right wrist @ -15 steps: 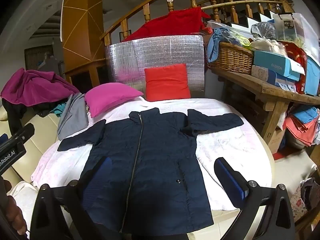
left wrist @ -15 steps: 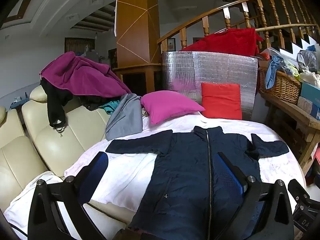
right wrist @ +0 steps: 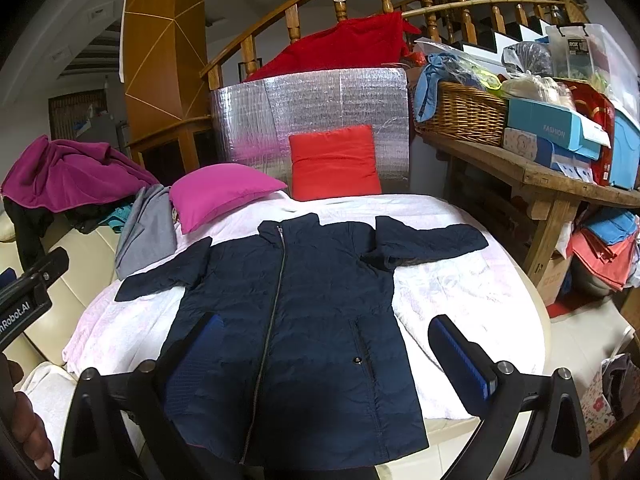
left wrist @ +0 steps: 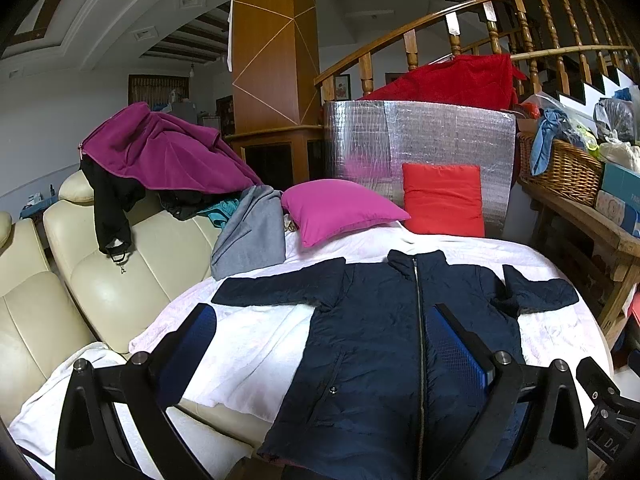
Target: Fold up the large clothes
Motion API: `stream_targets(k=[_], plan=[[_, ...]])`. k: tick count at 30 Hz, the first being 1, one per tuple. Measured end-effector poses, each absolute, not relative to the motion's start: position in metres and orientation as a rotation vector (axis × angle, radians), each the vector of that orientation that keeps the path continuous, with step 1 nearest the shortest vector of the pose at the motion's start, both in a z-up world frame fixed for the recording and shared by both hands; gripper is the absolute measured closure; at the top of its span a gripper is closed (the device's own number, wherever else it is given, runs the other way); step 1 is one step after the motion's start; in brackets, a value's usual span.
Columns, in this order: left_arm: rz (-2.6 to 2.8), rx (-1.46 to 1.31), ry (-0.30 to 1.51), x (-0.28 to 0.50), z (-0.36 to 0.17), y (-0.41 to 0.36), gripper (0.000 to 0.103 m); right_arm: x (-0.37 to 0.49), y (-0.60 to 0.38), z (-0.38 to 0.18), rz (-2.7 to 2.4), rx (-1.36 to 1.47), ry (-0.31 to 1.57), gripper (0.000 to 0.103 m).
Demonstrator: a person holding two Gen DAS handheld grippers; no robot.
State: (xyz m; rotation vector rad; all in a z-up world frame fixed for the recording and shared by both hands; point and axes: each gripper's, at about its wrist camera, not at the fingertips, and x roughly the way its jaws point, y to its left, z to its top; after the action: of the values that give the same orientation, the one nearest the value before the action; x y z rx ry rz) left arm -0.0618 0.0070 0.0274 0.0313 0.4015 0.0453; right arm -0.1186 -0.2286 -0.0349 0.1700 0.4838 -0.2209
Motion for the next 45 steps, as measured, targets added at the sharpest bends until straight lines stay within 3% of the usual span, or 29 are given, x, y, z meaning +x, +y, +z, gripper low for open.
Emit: stream_targets(k=[30, 45], plan=[[0.053, 0.046, 0.416, -0.053, 0.022, 0.005, 0.0, -0.113, -0.24, -0.034, -0.196, 0.228, 0.436, 0.0], [0.087, 0.066, 0.456, -0.023, 0.009, 0.005, 0.0, -0.095, -0.294, -0.03, -0.184, 0.344, 0.361, 0.0]])
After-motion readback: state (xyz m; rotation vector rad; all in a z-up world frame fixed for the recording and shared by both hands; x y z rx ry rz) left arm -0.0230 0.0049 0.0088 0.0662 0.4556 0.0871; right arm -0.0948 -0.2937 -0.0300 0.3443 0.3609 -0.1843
